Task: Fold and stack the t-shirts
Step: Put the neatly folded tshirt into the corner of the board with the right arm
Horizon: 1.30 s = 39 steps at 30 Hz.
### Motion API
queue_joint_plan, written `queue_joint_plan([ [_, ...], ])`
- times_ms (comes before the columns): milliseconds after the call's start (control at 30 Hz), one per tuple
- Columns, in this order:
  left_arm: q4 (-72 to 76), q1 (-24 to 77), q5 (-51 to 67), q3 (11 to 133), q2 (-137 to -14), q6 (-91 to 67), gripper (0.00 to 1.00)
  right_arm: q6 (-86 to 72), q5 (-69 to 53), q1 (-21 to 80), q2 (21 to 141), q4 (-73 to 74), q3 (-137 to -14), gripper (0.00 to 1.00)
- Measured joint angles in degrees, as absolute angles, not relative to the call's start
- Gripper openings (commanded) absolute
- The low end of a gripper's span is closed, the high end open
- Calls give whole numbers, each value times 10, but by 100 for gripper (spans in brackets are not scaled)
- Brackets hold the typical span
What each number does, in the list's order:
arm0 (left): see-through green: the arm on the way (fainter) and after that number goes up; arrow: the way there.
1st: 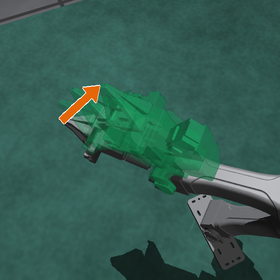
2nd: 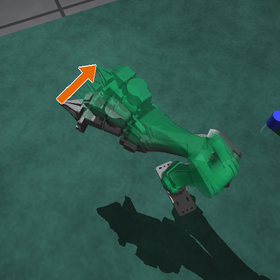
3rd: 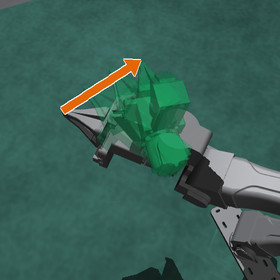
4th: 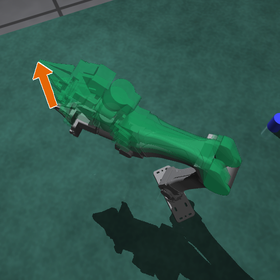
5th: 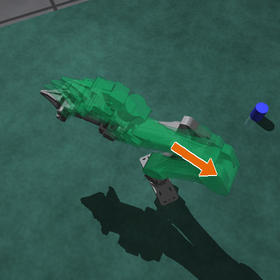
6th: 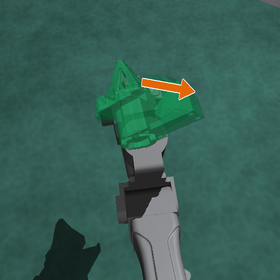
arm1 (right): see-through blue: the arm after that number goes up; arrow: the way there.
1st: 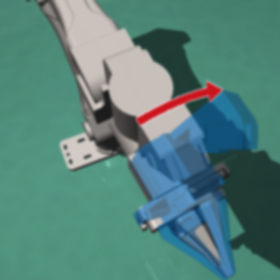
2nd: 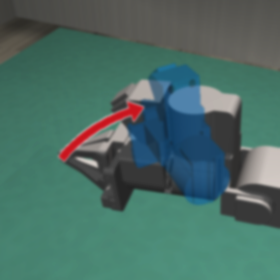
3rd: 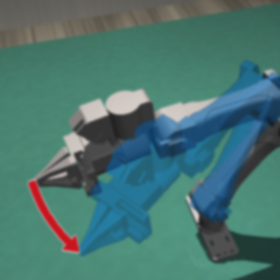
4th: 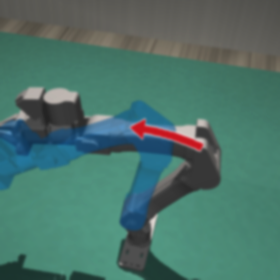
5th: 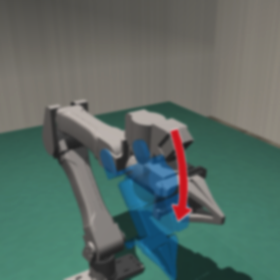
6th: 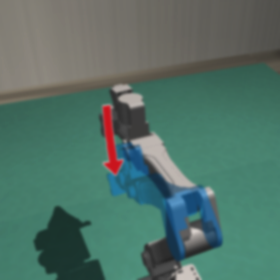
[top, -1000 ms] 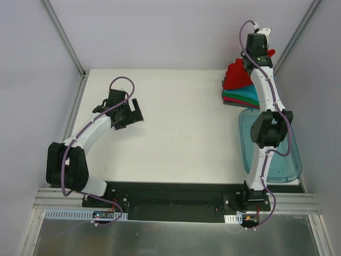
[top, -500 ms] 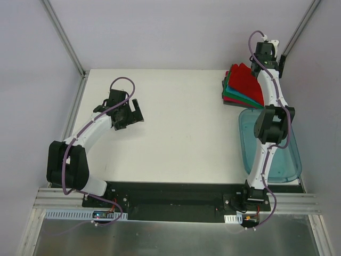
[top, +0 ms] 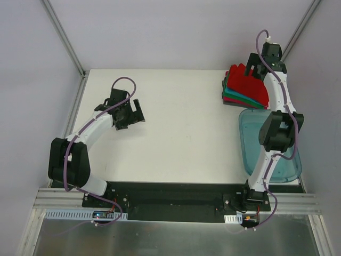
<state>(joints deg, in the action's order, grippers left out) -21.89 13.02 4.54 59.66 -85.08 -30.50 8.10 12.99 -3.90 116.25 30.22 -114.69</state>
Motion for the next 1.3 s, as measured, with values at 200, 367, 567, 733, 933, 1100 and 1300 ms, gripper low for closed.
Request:
queue_joint_plan([
  [200, -219, 130, 45, 597, -853, -304, 99, 96, 120, -31, 1221, 341, -1208, 96],
  [367, -219, 130, 45, 597, -854, -304, 99, 176, 126, 1, 1279, 364, -1209, 96],
  [567, -219, 130, 45, 597, -870, -304, 99, 246, 153, 43, 1313, 373, -1205, 96],
  [733, -219, 130, 46, 597, -872, -304, 99, 262, 180, 51, 1315, 369, -1207, 96],
  [933, -220, 130, 52, 596, -849, -304, 99, 249, 207, 51, 1278, 367, -1201, 96],
  [1100, -218, 130, 55, 568, -748, -306, 99, 189, 237, 51, 1054, 355, -1052, 96],
  [1300, -218, 130, 41, 491, -587, -326, 99, 74, 252, 51, 645, 296, -750, 96],
])
